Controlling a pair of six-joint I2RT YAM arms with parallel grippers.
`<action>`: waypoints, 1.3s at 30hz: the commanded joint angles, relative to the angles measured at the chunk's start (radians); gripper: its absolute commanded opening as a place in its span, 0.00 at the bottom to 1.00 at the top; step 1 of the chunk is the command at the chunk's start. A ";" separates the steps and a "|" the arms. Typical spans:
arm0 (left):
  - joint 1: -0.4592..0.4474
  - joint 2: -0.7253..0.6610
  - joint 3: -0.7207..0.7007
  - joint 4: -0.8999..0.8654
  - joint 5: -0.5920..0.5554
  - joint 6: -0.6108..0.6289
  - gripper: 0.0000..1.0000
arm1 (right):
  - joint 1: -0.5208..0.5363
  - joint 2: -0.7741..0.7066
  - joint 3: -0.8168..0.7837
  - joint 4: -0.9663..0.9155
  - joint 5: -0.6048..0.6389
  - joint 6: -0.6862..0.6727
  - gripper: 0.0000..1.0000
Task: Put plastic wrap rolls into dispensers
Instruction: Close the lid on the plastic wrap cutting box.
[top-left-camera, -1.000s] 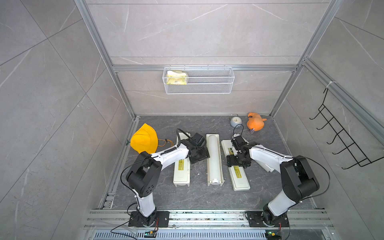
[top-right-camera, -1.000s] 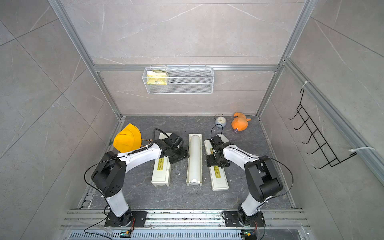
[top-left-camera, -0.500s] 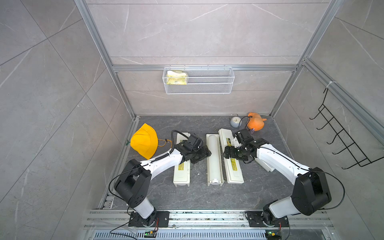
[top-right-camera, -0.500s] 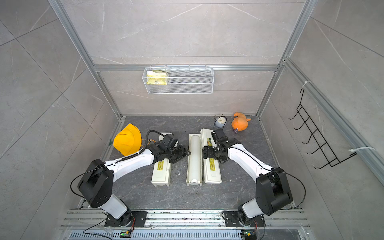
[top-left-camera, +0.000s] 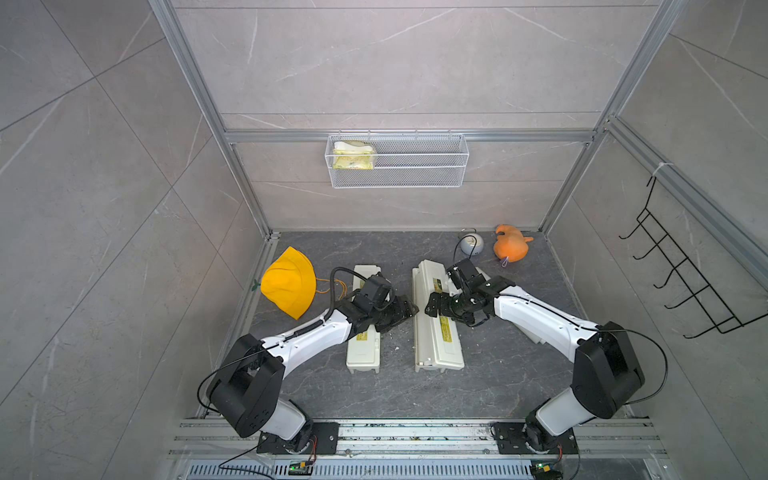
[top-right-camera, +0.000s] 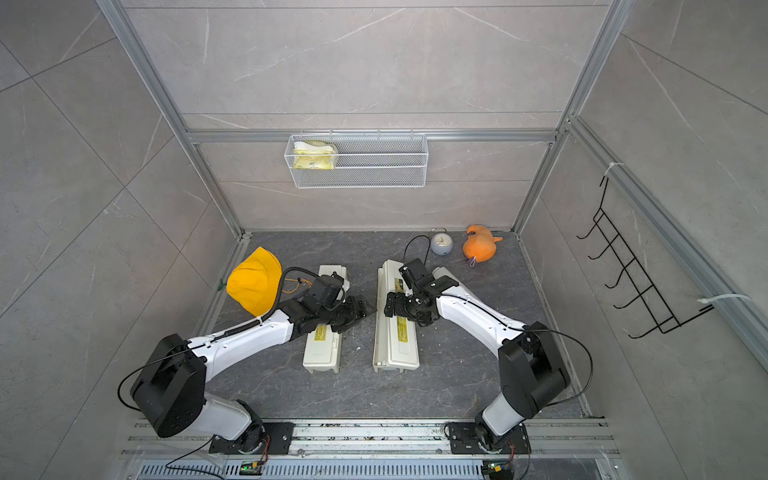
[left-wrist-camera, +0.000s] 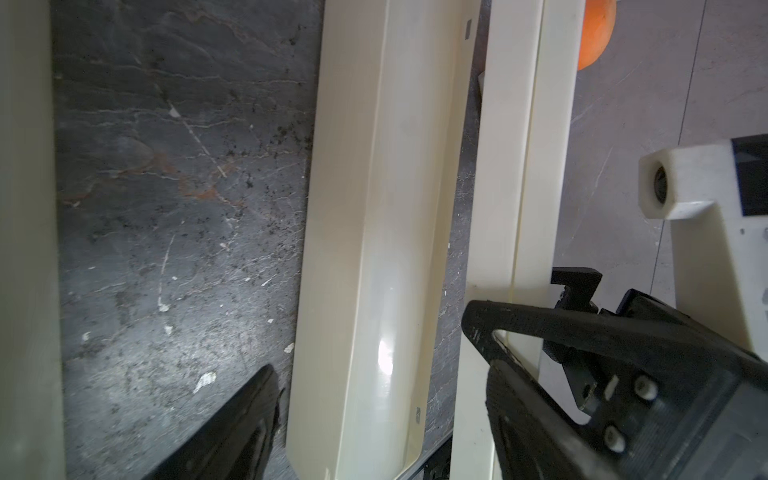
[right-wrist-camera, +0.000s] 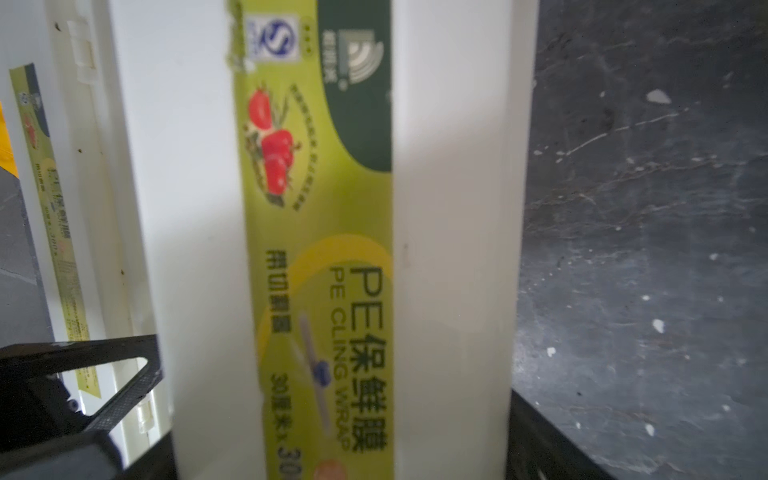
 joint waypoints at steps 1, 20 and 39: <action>0.052 -0.057 -0.029 0.054 0.044 -0.006 0.80 | 0.018 0.031 0.040 0.039 0.036 0.064 0.92; 0.107 -0.034 -0.029 0.066 0.110 0.022 0.80 | 0.114 0.144 0.133 -0.026 0.196 0.097 1.00; 0.041 0.147 0.081 0.094 0.134 -0.018 0.79 | 0.115 0.067 0.092 -0.054 0.171 -0.021 1.00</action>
